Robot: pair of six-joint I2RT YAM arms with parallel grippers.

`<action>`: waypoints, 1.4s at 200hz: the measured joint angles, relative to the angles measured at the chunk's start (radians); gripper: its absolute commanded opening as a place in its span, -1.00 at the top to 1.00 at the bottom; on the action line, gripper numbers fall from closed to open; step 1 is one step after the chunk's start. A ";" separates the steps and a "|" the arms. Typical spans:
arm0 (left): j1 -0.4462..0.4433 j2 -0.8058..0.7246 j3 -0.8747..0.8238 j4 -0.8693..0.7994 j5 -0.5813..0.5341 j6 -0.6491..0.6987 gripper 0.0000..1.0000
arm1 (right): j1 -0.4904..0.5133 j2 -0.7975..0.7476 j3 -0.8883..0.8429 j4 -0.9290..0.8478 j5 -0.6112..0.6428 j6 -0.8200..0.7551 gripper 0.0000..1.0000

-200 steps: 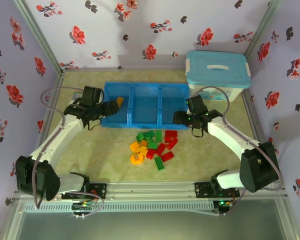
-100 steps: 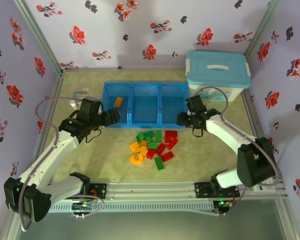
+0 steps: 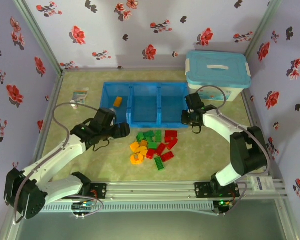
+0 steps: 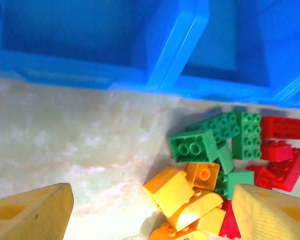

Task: Sort the legos into containers by color
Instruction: Move the container to the top-center of the table, then pick up the lego from the middle-left of the table.

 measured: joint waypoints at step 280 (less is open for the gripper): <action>-0.298 0.195 -0.060 0.079 0.022 -0.116 -0.64 | 0.094 -0.290 0.026 -0.127 0.061 -0.014 -0.68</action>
